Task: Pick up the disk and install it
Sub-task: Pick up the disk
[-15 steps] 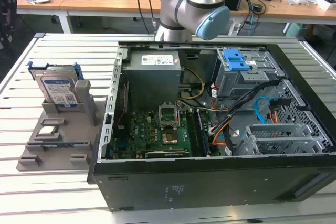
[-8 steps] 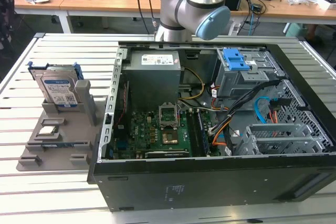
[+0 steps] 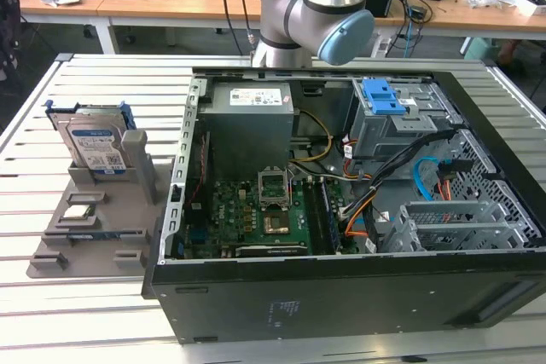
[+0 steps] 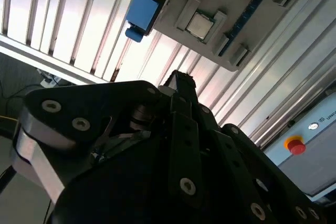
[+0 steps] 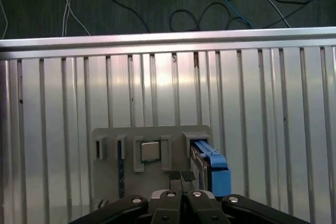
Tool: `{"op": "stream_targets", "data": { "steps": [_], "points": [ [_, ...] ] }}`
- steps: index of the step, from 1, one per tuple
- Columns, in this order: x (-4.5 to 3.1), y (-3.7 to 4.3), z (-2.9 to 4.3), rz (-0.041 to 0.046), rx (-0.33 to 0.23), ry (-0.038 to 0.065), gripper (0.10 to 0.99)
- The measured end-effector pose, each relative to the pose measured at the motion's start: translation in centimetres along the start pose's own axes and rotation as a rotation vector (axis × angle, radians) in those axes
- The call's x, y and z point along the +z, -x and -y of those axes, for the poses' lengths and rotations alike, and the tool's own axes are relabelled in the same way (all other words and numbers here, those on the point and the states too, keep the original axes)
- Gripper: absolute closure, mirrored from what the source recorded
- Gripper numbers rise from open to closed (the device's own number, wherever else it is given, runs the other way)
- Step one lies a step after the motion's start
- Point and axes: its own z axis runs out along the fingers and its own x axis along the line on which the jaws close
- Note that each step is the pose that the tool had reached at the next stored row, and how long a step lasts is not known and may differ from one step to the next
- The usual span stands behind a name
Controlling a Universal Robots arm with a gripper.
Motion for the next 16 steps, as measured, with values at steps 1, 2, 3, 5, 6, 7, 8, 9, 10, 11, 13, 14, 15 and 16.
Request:
{"op": "stream_targets", "data": {
  "steps": [1,2,3,5,6,7,8,9,10,11,13,14,15,16],
  "points": [
    [0.0,0.0,0.0,-0.0005,-0.011,0.0,0.98],
    [0.0,0.0,0.0,-0.0009,-0.018,0.0,0.98],
    [0.0,0.0,0.0,-0.0009,-0.02,0.0,0.98],
    [0.0,0.0,0.0,-0.0009,-0.02,0.0,0.98],
    [0.0,0.0,0.0,-0.0009,-0.02,0.0,0.98],
    [0.0,0.0,0.0,-0.0009,-0.02,0.0,0.98],
    [0.0,0.0,0.0,-0.001,-0.02,0.0,0.973],
    [0.0,0.0,0.0,-0.0009,-0.02,0.0,0.918],
    [0.0,0.0,0.0,-0.0009,-0.02,0.0,0.855],
    [0.0,0.0,0.0,-0.0009,-0.02,0.0,0.792],
    [0.0,0.0,0.0,-0.001,-0.02,0.0,0.671],
    [0.0,0.0,0.0,-0.001,-0.02,0.0,0.608],
    [0.0,0.0,0.0,-0.0009,-0.02,0.0,0.608],
    [0.0,0.0,0.0,-0.0009,-0.02,0.0,0.608]
  ]
}}
